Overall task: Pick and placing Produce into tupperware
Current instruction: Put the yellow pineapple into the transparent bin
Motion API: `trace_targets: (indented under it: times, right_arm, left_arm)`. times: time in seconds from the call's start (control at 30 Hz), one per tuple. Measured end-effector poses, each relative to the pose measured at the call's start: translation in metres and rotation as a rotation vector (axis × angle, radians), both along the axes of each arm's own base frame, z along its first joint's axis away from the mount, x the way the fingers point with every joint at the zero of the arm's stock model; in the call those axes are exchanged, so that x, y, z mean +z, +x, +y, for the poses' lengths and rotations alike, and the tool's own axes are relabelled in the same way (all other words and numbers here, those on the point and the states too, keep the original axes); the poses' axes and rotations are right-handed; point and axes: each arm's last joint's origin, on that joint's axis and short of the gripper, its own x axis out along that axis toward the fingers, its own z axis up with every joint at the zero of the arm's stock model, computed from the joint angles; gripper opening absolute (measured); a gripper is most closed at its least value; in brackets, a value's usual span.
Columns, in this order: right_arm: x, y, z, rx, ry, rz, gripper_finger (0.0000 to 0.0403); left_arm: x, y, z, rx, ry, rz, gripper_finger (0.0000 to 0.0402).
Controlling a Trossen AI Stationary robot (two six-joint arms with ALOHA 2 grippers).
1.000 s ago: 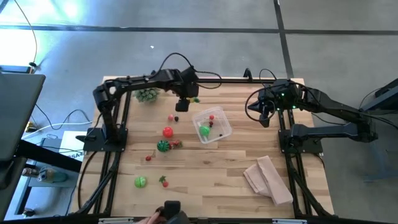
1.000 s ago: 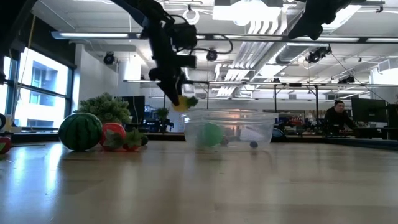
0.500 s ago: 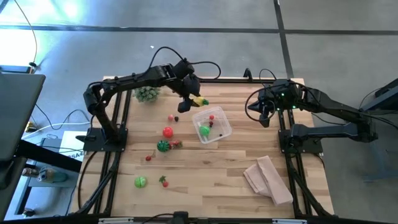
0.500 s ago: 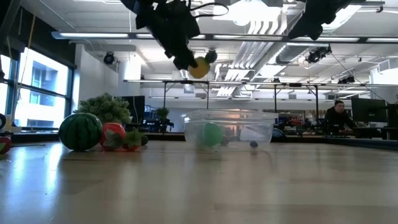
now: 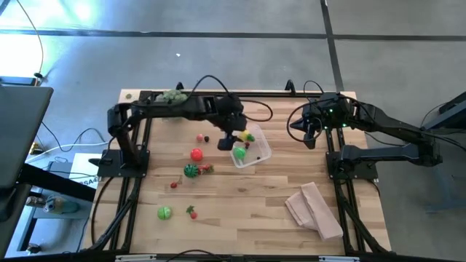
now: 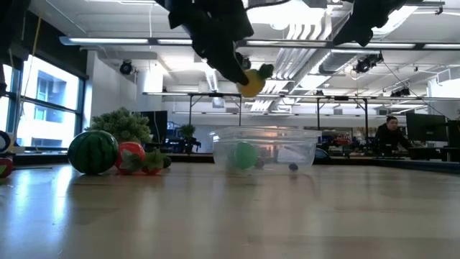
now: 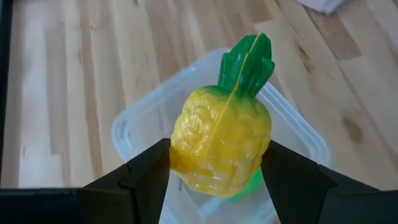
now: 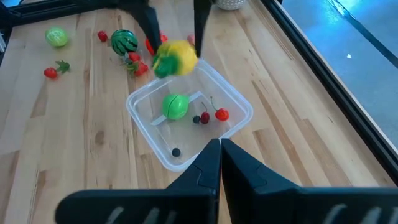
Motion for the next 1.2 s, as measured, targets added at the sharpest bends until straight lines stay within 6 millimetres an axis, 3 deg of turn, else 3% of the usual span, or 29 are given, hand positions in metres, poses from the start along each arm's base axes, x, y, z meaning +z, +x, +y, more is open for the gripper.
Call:
trace_targets:
  times: [0.3, 0.63, 1.2]
  right_arm:
    - [0.000, 0.000, 0.000, 0.000, 0.000, 0.000, 0.0004]
    - [0.000, 0.000, 0.000, 0.000, 0.000, 0.000, 0.0004]
    - [0.000, 0.000, 0.000, 0.001, 0.000, 0.000, 0.0004]
  left_arm:
    - [-0.030, 0.018, 0.008, 0.017, -0.020, 0.013, 0.0225]
    - [-0.062, 0.024, 0.011, 0.020, -0.067, 0.099, 0.0225]
    - [-0.088, 0.025, 0.009, 0.020, -0.084, 0.216, 0.0225]
